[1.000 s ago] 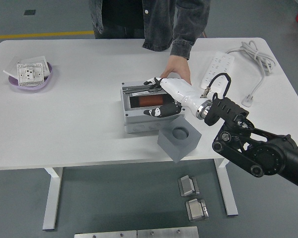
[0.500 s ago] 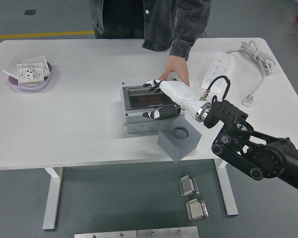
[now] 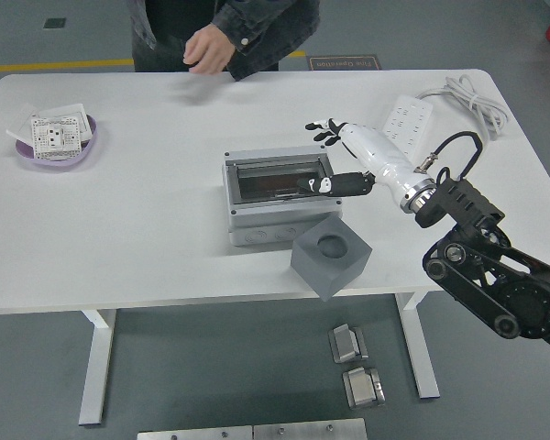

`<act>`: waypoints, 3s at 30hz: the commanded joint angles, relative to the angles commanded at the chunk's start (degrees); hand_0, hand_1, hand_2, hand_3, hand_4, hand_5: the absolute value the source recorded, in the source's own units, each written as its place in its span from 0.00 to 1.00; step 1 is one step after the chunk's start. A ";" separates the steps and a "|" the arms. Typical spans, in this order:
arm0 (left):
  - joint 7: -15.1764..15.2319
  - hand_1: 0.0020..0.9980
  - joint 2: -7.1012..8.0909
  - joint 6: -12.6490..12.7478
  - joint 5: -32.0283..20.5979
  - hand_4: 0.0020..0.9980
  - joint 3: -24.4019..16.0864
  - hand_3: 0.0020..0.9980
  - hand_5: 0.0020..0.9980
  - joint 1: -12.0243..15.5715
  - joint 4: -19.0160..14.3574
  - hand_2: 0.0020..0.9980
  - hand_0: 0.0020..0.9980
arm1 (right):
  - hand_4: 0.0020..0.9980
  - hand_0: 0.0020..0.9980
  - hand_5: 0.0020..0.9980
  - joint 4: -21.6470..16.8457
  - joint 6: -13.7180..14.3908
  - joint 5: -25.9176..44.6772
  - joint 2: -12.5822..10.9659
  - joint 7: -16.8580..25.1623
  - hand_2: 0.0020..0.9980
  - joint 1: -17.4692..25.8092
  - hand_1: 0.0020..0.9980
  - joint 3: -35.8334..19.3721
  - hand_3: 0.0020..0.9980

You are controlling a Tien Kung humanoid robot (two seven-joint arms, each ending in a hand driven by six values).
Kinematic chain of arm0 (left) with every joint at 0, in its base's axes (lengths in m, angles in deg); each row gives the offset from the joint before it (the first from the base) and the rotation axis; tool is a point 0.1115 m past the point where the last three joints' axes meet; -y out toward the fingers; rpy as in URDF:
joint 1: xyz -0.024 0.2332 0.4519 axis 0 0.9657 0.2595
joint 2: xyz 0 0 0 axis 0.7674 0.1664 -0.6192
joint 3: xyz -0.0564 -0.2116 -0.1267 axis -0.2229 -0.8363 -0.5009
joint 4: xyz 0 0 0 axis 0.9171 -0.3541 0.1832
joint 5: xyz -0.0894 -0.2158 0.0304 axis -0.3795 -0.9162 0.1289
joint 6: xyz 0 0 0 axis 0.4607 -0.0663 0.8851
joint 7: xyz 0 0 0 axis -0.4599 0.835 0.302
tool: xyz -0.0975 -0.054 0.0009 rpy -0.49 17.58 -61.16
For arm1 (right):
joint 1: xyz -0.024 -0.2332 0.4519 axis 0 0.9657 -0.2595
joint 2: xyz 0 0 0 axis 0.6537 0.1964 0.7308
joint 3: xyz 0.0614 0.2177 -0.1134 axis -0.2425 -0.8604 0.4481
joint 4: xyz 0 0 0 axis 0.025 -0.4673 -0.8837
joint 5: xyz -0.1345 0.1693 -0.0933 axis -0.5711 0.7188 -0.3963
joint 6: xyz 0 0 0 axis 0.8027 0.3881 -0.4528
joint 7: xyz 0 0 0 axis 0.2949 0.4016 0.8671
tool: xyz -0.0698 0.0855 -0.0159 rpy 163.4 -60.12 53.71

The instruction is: Pick up the cylinder from the cube,place it in the box,flap close box

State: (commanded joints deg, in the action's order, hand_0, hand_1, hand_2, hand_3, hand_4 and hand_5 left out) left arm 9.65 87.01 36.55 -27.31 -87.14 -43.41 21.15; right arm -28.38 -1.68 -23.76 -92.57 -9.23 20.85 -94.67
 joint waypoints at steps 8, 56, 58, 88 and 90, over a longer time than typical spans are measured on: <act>0.12 0.68 0.61 0.17 0.44 0.73 -0.51 0.72 0.31 0.01 0.26 0.51 0.70 | 0.94 0.79 0.46 -1.25 3.46 12.40 -0.15 8.20 0.74 9.02 0.71 -10.71 0.85; -0.21 0.68 2.93 0.36 5.28 0.74 -7.51 0.72 0.32 4.50 0.08 0.51 0.70 | 0.93 0.79 0.69 -1.18 0.17 56.70 0.25 19.84 0.72 18.90 0.70 -23.67 0.75; -0.22 0.68 3.13 0.44 5.52 0.74 -7.79 0.72 0.32 4.54 0.06 0.51 0.70 | 0.93 0.79 0.69 -1.26 0.20 56.77 0.31 19.86 0.72 18.66 0.70 -23.72 0.75; -0.62 0.68 1.68 1.46 9.26 0.74 -12.70 0.72 0.32 3.53 -0.55 0.52 0.70 | 0.90 0.78 0.70 -1.40 0.79 56.67 0.20 20.27 0.71 18.97 0.68 -24.27 0.71; -0.65 0.68 1.69 1.41 9.49 0.75 -12.88 0.72 0.32 3.49 -0.69 0.52 0.70 | 0.89 0.77 0.69 -1.40 0.84 56.64 0.11 20.23 0.71 18.97 0.68 -24.27 0.71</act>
State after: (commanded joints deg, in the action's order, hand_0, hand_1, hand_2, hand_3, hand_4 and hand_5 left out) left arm 9.00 88.70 37.97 -17.82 -100.02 -39.93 20.46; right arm -29.77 -0.84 32.87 -92.46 11.00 39.82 -118.94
